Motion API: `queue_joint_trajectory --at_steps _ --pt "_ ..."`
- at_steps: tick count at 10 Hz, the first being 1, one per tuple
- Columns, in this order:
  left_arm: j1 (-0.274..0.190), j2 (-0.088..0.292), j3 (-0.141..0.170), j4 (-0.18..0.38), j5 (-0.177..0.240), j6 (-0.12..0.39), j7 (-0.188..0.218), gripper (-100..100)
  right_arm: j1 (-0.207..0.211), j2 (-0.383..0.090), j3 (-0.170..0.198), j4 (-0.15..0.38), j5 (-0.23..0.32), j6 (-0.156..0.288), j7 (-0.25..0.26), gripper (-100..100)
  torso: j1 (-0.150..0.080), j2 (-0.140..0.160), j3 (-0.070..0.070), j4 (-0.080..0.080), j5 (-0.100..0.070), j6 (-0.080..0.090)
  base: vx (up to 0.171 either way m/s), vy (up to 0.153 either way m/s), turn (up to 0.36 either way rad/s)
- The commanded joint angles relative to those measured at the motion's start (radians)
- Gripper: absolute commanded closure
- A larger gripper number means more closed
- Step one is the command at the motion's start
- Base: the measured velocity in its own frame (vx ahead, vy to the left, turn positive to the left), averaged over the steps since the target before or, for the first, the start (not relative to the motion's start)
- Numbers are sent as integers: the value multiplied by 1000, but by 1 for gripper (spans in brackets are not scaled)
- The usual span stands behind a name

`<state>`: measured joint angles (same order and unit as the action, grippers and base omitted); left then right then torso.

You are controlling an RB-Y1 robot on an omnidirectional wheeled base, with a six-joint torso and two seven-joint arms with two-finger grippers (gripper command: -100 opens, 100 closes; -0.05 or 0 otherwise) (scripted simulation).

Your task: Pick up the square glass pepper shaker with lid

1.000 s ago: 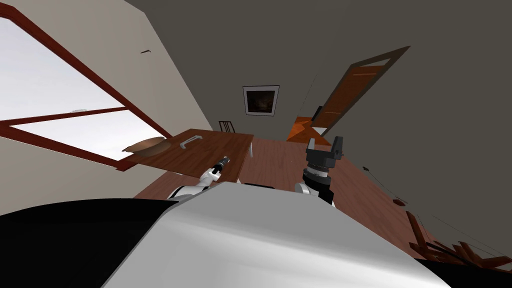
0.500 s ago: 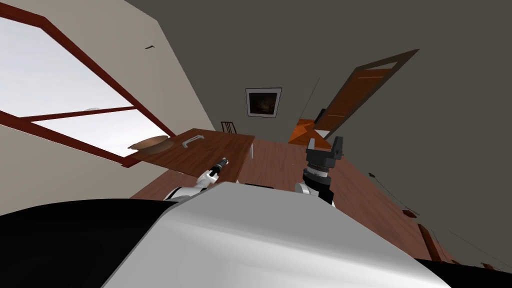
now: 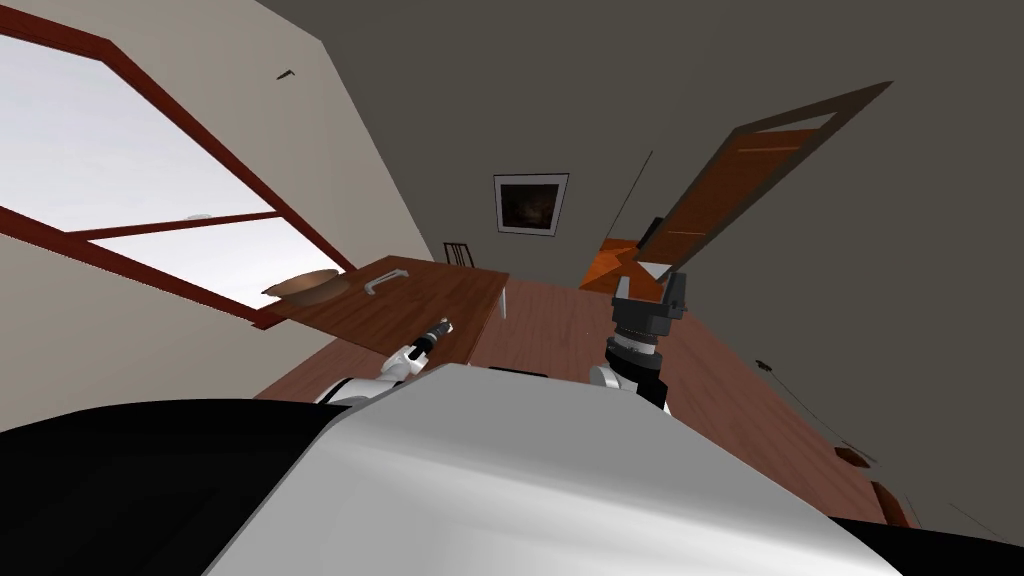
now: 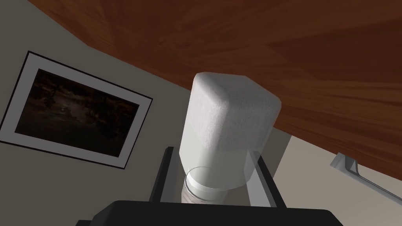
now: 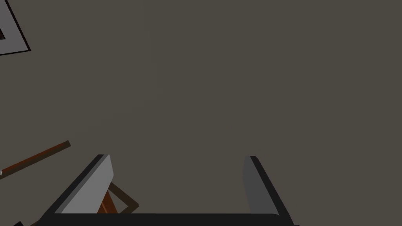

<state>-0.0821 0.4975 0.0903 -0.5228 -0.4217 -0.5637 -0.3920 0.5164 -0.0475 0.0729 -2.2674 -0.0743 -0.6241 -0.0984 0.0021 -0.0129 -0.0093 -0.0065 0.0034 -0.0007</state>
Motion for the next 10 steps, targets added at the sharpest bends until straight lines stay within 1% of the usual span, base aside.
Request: queue_joint_trajectory --at_steps 1,2,4,5,6,7,8,9,10 --pt "8 22 -11 30 5 -50 4 100 0 0 0 0 0 0 0 0 0 0 0 0 0 0 73 -47 88" --pt "8 22 -11 30 5 -50 4 100 0 0 0 0 0 0 0 0 0 0 0 0 0 -1 63 -48 56" --pt "31 61 -33 62 12 -116 22 100 0 0 0 0 0 0 0 0 -1 0 0 0 0 0 89 -86 114" --pt "31 61 -33 62 12 -124 22 100 0 0 0 0 0 0 0 0 -3 -2 -1 0 -1 -1 91 -85 83" --pt "42 80 -45 77 15 -153 31 100 0 0 0 0 0 0 0 0 -3 -2 -1 0 0 0 78 -58 72" --pt "42 80 -45 77 15 -161 31 100 0 0 0 0 0 0 0 0 -1 -1 -1 0 0 0 52 -42 56" --pt "54 100 -56 93 19 -194 40 100 0 0 0 0 0 0 0 0 0 0 0 0 0 0 65 -55 80" --pt "47 91 -50 87 17 -174 36 100 0 0 0 0 0 0 0 0 0 0 0 0 0 0 34 -29 35" --pt "48 93 -51 91 18 -182 36 0 0 0 0 0 0 0 0 0 1 1 1 1 0 1 5 -5 -4"
